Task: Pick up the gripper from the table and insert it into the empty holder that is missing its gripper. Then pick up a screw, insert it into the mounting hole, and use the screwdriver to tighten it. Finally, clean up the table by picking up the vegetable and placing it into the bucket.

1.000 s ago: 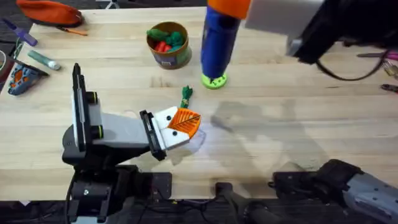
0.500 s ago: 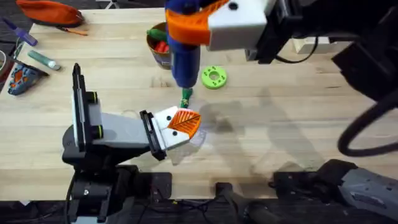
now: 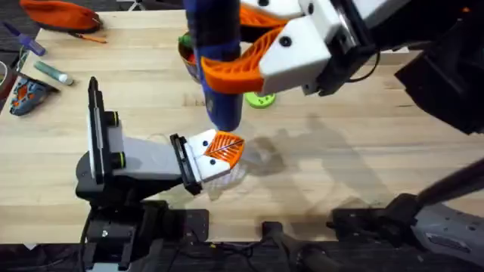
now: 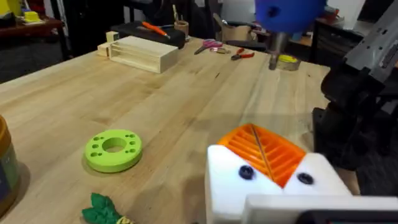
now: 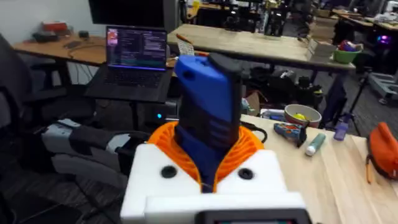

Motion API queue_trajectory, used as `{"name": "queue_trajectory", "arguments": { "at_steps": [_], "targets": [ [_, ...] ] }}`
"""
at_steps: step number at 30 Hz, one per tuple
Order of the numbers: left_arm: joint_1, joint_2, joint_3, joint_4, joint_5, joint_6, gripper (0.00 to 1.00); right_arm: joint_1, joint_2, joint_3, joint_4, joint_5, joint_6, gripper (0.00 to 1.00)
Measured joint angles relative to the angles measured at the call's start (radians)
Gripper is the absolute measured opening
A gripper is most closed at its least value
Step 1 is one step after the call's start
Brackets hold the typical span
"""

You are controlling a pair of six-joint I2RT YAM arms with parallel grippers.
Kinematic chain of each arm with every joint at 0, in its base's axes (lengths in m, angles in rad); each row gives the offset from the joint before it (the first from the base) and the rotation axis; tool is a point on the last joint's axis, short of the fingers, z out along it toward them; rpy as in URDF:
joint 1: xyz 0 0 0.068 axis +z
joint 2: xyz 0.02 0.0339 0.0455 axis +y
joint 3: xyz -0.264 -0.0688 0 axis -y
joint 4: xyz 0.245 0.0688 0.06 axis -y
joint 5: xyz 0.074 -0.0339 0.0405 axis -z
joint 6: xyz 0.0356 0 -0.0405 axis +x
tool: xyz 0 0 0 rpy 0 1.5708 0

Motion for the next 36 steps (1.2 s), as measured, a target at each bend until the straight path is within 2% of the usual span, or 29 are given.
{"name": "queue_trajectory", "arguments": {
  "at_steps": [14,30,36],
  "targets": [
    [0.0,0.0,0.0,0.0,0.0,0.0,0.008,0.043,0.087,0.0,0.08,-0.006,-0.014,0.066],
    [0.0,0.0,0.0,0.0,0.0,0.0,0.008,0.075,0.097,-0.001,0.102,-0.006,-0.016,0.066],
    [0.0,0.0,0.0,0.0,0.0,0.0,0.008,0.083,0.137,0.0,0.109,-0.009,-0.016,0.066]
  ]
}}
